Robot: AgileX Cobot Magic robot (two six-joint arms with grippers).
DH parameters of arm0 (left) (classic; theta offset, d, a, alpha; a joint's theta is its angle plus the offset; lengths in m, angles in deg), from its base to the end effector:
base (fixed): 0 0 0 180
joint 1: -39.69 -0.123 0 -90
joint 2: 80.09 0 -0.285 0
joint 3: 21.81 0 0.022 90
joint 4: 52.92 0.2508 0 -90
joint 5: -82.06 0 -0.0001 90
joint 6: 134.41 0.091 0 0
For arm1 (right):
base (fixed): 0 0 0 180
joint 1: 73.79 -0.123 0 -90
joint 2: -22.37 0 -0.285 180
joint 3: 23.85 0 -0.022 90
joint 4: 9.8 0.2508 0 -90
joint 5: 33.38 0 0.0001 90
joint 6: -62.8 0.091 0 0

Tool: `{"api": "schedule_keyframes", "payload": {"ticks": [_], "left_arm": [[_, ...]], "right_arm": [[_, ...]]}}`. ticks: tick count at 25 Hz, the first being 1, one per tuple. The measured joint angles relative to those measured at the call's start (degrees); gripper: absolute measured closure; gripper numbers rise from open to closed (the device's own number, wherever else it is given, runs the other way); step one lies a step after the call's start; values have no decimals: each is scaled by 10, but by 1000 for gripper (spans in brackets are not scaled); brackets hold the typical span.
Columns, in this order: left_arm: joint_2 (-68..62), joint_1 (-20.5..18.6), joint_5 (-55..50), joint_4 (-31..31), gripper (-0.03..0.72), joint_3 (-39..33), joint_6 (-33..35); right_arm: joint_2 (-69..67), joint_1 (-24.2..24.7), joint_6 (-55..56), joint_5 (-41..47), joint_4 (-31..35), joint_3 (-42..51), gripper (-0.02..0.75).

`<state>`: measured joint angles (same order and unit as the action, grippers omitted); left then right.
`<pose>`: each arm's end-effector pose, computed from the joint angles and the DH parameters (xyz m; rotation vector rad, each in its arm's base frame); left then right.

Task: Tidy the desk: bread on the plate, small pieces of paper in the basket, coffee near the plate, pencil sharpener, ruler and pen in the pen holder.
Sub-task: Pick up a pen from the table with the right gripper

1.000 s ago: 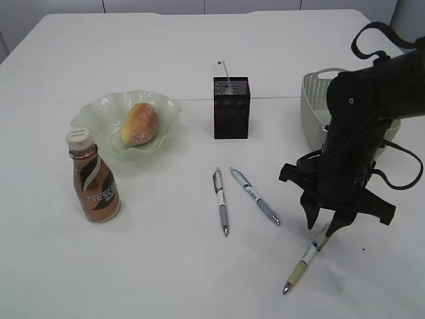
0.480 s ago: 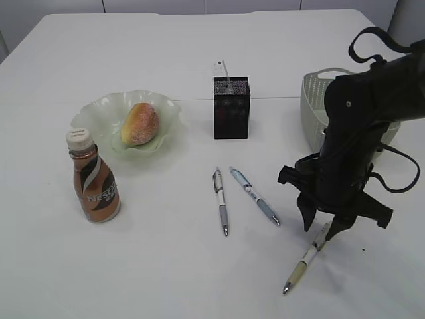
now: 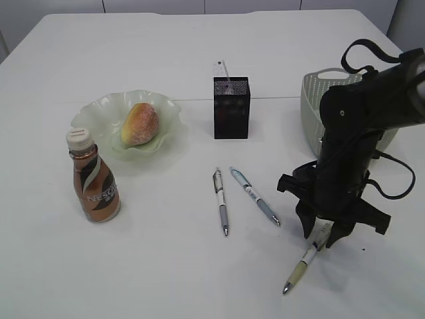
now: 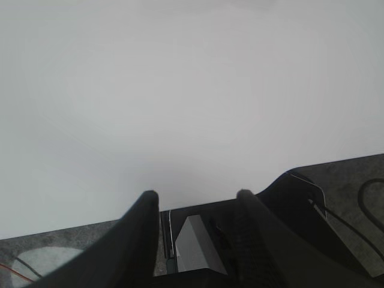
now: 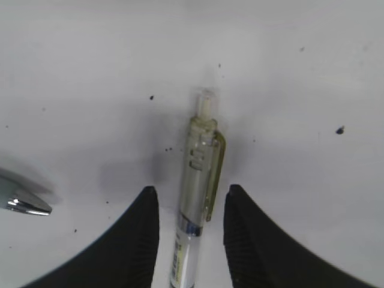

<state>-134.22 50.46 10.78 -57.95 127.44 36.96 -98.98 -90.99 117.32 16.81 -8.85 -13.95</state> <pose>0.1140 -0.0294 0.3153 0.0366 2.7380 -0.2177 0.3330 0.1043 0.1266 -1.0122 -2.9447 0.0070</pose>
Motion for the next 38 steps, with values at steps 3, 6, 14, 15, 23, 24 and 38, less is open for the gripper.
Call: {"api": "schedule_keyframes", "payload": {"ticks": [3, 6, 14, 15, 23, 24, 38], "left_arm": [[0, 0, 0, 0, 381, 0, 0], [0, 0, 0, 0, 381, 0, 0], [0, 0, 0, 0, 381, 0, 0], [0, 0, 0, 0, 381, 0, 0], [0, 0, 0, 0, 381, 0, 0], [0, 0, 0, 0, 381, 0, 0], [0, 0, 0, 0, 381, 0, 0]], "right_arm": [[0, 0, 0, 0, 1, 0, 440], [0, 0, 0, -1, 1, 0, 440], [-18, 0, 0, -4, 9, 0, 439], [-20, 0, 0, -4, 13, 0, 439], [-20, 0, 0, -6, 17, 0, 462], [-20, 0, 0, -7, 17, 0, 470], [-21, 0, -69, -9, 15, 0, 626]]}}
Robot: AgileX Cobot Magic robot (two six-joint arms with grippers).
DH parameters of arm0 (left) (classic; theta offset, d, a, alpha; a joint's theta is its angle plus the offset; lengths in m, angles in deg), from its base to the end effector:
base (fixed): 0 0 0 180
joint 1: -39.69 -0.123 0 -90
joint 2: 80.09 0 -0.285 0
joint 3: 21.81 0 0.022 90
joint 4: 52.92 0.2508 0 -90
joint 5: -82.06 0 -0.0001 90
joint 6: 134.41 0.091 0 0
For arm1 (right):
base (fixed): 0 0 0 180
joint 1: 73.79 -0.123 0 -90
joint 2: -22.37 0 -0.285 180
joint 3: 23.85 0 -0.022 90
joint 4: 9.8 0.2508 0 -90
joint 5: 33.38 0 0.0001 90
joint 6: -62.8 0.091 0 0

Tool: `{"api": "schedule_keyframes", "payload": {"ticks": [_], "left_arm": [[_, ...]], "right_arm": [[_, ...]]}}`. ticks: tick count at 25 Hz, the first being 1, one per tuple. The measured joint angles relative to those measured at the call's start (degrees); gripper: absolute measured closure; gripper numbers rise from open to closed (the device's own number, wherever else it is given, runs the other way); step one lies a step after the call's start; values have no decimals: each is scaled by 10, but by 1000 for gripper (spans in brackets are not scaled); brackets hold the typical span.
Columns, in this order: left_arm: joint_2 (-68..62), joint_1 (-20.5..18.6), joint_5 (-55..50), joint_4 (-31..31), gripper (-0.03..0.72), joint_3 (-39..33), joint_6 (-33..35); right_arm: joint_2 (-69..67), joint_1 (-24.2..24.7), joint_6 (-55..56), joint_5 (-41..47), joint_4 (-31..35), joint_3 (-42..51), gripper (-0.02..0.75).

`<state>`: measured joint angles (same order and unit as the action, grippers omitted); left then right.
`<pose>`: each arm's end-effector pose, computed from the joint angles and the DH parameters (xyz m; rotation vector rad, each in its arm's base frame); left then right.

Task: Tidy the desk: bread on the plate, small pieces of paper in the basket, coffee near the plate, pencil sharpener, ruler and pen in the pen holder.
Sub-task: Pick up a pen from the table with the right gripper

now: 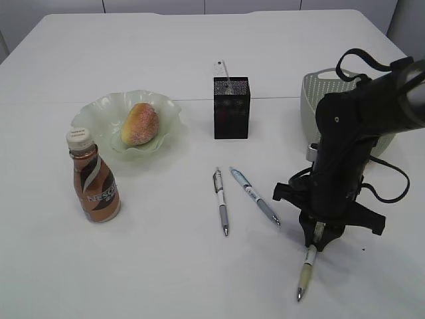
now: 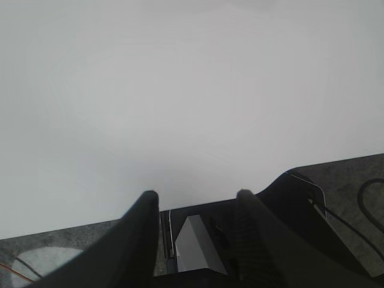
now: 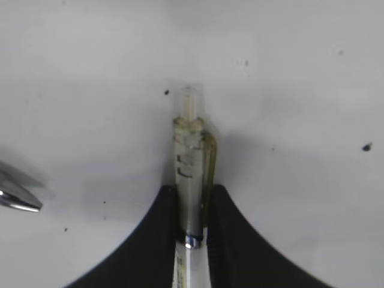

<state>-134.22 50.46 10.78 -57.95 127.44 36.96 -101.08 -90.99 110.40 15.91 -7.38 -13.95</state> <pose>0.1140 -0.0294 0.3153 0.0366 2.7380 -0.2177 0.3338 0.1064 0.1138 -0.8511 -2.9662 -0.0028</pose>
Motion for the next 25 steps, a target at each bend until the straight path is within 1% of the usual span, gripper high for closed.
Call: {"api": "schedule_keyframes", "payload": {"ticks": [6, 13, 15, 25], "left_arm": [[0, 0, 0, 0, 381, 0, 0], [0, 0, 0, -1, 381, 0, 0], [0, 0, 0, -1, 381, 0, 0], [0, 0, 0, -1, 381, 0, 0]], "right_arm": [[0, 0, -61, 0, 4, 0, 630], [-1, 0, -190, 3, 25, -8, 631], [-3, 0, -234, 11, 35, -17, 631], [-4, 0, -374, 78, 50, -87, 636]]}}
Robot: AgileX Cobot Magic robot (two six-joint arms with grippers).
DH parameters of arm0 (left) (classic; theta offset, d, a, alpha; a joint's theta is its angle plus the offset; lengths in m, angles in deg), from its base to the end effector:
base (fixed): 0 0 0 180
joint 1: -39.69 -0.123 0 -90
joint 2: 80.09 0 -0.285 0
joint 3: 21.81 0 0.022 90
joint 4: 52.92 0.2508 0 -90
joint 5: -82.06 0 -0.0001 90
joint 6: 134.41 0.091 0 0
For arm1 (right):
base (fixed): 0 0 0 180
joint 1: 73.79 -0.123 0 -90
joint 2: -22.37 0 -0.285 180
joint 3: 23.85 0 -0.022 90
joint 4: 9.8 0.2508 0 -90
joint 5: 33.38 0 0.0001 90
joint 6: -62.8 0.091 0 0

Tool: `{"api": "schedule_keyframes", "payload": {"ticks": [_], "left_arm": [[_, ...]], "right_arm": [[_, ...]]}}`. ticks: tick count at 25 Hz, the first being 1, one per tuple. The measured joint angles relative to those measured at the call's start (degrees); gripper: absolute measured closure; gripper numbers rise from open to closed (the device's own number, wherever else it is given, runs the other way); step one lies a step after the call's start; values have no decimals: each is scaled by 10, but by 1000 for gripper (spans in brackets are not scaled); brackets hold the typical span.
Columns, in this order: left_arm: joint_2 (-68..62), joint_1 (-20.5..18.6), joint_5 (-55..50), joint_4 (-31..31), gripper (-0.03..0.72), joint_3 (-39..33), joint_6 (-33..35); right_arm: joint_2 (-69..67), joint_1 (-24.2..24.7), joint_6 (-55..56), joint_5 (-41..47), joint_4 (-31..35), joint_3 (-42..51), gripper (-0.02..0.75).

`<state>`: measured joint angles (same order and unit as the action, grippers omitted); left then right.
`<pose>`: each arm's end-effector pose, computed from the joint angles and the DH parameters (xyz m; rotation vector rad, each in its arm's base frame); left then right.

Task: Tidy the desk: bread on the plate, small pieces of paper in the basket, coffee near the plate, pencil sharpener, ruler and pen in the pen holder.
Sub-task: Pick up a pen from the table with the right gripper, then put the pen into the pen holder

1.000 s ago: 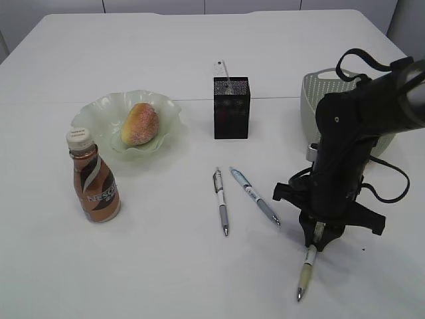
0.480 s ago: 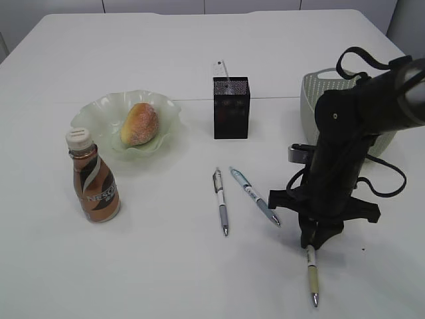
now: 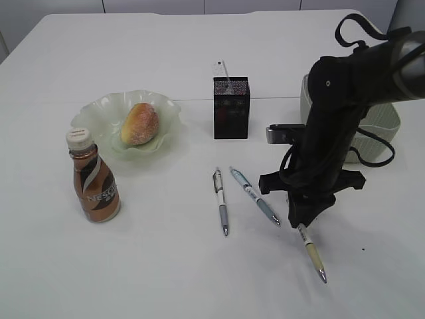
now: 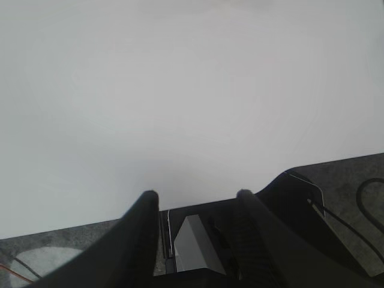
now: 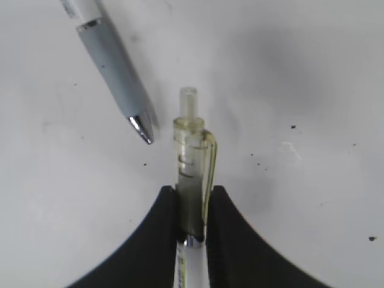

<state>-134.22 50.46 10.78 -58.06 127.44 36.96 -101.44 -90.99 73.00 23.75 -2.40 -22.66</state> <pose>0.1140 -0.0295 0.3153 0.0363 2.7382 -0.2204 0.3539 0.1199 0.1436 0.0769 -3.0757 -0.1468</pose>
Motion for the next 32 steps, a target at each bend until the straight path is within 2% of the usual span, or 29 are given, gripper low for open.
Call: {"api": "schedule_keyframes", "payload": {"ticks": [12, 26, 32], "left_arm": [[0, 0, 0, -6, 381, 0, -3], [0, 0, 0, -19, 381, 0, -3], [0, 0, 0, -35, 381, 0, -3]], "right_arm": [[55, 0, -56, 1, -5, -11, 636], [187, 0, -57, -97, -64, -11, 637], [219, 0, -58, -132, -70, -11, 637]]}}
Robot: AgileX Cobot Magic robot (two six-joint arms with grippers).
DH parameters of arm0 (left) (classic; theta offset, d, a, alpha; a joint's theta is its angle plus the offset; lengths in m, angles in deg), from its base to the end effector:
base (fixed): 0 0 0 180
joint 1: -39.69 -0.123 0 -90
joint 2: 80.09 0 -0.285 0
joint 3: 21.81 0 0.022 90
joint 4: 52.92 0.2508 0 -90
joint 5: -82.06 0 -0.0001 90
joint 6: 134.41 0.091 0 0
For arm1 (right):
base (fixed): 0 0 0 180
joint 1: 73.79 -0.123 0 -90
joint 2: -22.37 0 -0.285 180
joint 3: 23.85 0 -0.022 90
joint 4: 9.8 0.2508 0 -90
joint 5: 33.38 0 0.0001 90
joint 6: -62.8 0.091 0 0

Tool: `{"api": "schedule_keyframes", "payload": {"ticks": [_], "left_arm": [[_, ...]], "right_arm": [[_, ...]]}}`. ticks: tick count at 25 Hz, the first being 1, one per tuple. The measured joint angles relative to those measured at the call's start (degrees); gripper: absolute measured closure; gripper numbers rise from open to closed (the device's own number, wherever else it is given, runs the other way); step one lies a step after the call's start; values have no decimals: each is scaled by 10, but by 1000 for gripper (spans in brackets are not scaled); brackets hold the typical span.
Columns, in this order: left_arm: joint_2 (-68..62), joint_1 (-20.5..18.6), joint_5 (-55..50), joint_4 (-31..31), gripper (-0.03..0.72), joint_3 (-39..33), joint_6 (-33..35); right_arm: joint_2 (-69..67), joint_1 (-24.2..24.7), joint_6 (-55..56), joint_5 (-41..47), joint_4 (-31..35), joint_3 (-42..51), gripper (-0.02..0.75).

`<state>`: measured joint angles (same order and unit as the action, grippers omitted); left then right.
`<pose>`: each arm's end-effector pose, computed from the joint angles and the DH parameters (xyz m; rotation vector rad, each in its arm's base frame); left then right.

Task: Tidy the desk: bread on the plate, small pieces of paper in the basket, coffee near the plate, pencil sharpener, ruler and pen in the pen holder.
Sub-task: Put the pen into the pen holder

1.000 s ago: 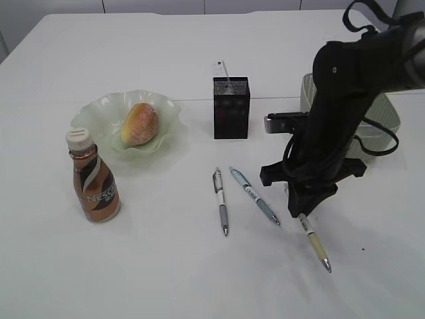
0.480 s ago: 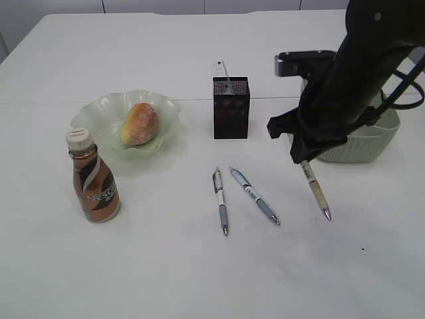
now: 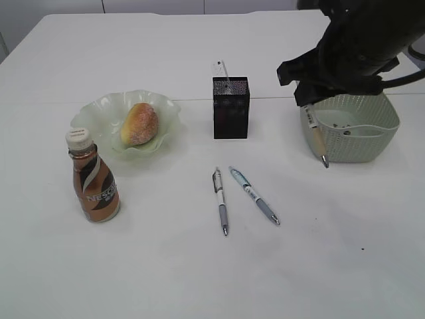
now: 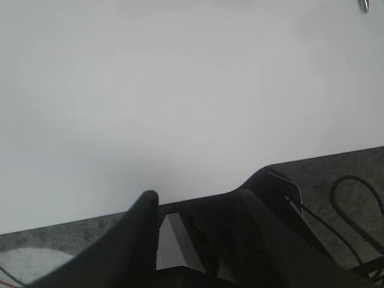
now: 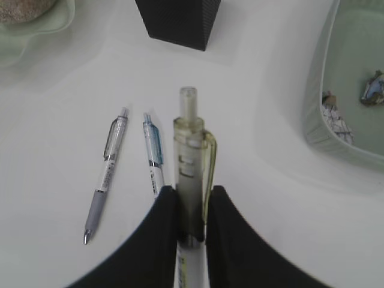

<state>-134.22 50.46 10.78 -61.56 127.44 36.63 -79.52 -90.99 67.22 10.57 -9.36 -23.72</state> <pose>0.1130 -0.0347 0.3159 0.0182 2.7420 -0.3063 0.3432 0.1068 0.2957 -0.2794 2.5398 0.1555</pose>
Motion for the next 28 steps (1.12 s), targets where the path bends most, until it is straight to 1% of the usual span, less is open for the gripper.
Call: {"api": "schedule_keyframes", "payload": {"ticks": [6, 17, 28], "left_arm": [[0, 0, 0, -11, 381, 0, 0], [0, 0, 0, -16, 381, 0, 0], [0, 0, 0, -17, 381, 0, 0]], "right_arm": [[2, 0, -1, -54, -22, 1, 638], [2, 0, -1, -164, -33, 1, 638], [-24, 0, -2, -386, -45, 1, 638]]}}
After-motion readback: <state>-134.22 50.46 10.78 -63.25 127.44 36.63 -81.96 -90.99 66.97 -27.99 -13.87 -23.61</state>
